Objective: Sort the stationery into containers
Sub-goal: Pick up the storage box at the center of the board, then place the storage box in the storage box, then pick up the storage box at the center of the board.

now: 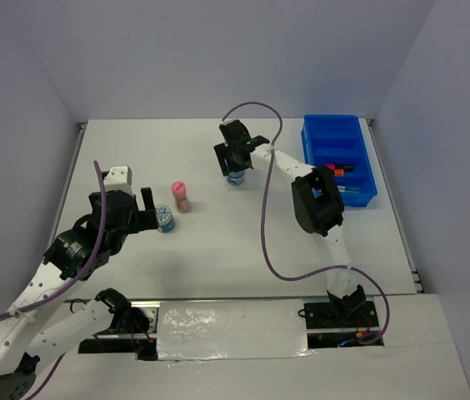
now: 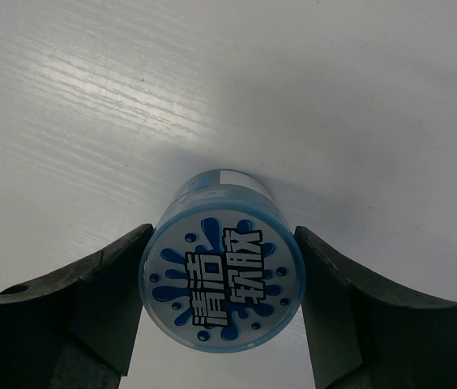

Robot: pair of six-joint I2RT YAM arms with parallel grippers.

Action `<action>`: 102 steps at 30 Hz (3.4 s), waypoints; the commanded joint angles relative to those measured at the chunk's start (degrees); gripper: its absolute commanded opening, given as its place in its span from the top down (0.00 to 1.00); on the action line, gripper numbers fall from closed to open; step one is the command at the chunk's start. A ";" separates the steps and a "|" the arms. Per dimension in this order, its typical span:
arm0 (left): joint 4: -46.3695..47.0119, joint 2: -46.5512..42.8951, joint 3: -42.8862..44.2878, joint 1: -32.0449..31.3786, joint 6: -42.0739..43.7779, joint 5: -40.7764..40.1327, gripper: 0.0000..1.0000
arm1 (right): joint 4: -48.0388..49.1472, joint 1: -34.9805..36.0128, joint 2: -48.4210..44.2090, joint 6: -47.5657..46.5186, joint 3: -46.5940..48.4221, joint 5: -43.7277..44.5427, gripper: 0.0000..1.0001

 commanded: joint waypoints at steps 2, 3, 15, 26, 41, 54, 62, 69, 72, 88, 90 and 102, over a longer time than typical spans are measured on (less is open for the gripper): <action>2.05 -0.38 0.14 0.28 0.86 0.22 0.01 | 3.14 -0.01 -7.15 1.75 -2.83 0.82 1.00; 1.96 -0.38 0.14 0.28 0.95 0.22 0.01 | 3.67 -0.19 -10.03 2.10 -3.44 1.44 1.00; 2.22 -1.87 0.06 0.28 1.21 0.66 0.01 | 6.40 -22.50 -26.77 11.07 -11.98 15.59 1.00; 2.66 -1.17 -0.03 0.28 1.74 1.89 0.01 | 7.98 -32.00 -18.86 11.86 -7.23 11.65 1.00; 3.10 -0.82 -0.21 0.28 2.36 3.12 0.01 | 10.00 -32.36 -11.21 9.93 -3.89 7.16 1.00; 3.19 -0.64 -0.12 0.28 2.44 3.47 0.01 | 8.77 -32.36 -8.22 9.84 -3.71 6.90 0.78; 3.10 -0.47 -0.12 0.28 2.36 3.30 0.01 | 7.02 -32.36 -8.48 10.19 -2.84 6.46 0.40; 3.10 -0.56 -0.12 0.28 2.36 3.21 0.01 | 4.73 -32.36 -9.44 10.98 -2.13 7.60 0.00; 3.10 -0.38 -0.12 0.28 2.36 3.29 0.01 | 4.90 -32.36 -10.59 11.33 -2.74 7.60 0.00; -3.66 -0.12 2.34 4.66 -6.60 -11.88 0.01 | 12.29 -7.69 -35.11 5.28 -17.85 -4.17 0.00; -6.99 -0.99 3.39 7.30 -10.46 -16.27 0.01 | 12.63 1.80 -35.81 5.97 -21.35 -3.05 0.00; -5.16 -22.25 1.29 12.58 -13.02 -19.20 0.01 | 23.28 31.79 -22.23 10.03 -20.95 15.58 0.00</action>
